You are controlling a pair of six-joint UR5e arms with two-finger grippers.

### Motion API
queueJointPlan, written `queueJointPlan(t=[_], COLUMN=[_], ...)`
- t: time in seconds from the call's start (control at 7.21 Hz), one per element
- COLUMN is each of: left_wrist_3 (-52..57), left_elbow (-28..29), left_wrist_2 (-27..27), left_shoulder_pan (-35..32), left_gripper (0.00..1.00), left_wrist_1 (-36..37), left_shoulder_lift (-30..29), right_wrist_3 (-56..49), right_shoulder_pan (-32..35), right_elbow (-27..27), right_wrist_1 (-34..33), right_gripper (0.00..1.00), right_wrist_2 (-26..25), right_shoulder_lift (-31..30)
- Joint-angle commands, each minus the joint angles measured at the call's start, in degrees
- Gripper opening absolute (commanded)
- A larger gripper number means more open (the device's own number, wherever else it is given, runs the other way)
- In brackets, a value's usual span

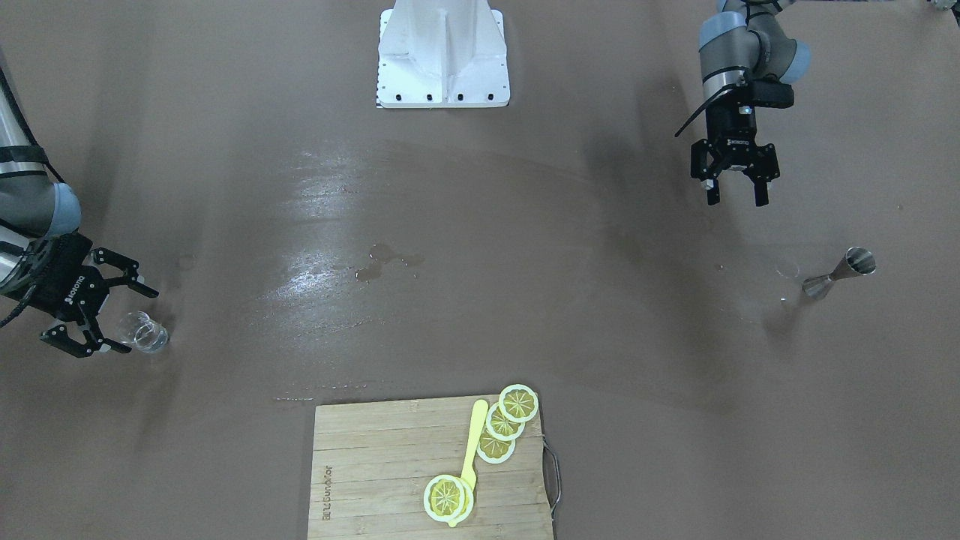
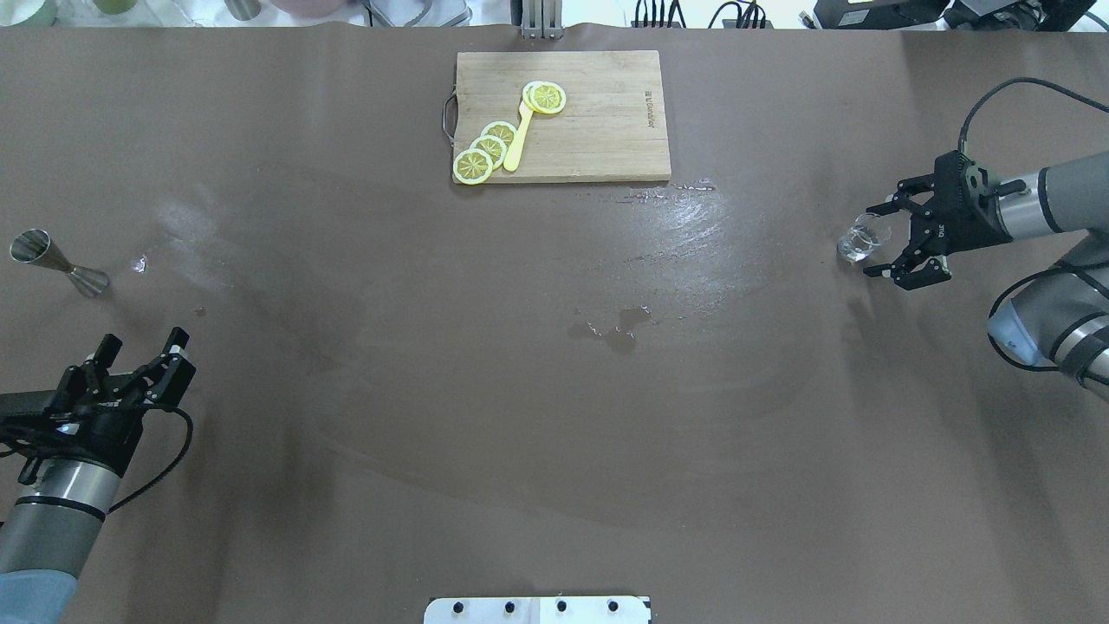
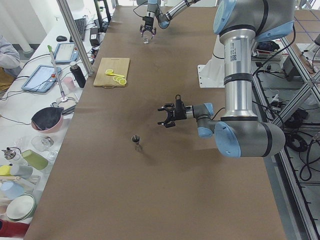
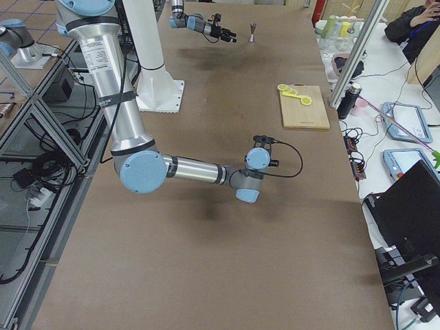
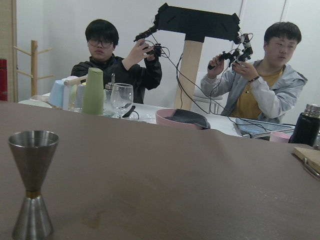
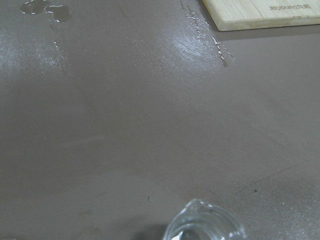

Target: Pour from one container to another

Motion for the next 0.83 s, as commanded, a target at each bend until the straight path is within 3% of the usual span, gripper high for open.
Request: queueJointPlan(t=[0.0, 0.14, 0.42, 0.56, 0.69], left_wrist_3=[11.3, 24.5, 31.9, 32.0, 32.0], left_elbow=[-4.7, -6.3, -6.9, -6.8, -6.4], left_wrist_2=[-12.2, -18.9, -38.2, -50.6, -70.1], left_shoulder_pan=[-1.6, -5.3, -16.2, -24.2, -35.5], left_gripper=[0.99, 0.99, 0.99, 0.99, 0.99], left_wrist_1=[3.0, 2.0, 2.3, 7.1, 13.5], left_shoulder_lift=[-2.9, -5.4, -12.1, -13.0, -13.2], right_wrist_3=[0.0, 0.1, 6.1, 11.0, 15.4], right_shoulder_pan=[2.5, 3.9, 4.6, 5.1, 6.7], right_elbow=[-0.5, -0.5, -0.2, 0.5, 0.9], right_wrist_1=[-0.1, -0.3, -0.4, -0.4, -0.4], right_gripper=[1.0, 1.0, 1.0, 1.0, 1.0], right_wrist_2=[1.8, 2.4, 2.5, 2.7, 2.6], right_shoulder_lift=[0.1, 0.8, 1.4, 1.6, 1.8])
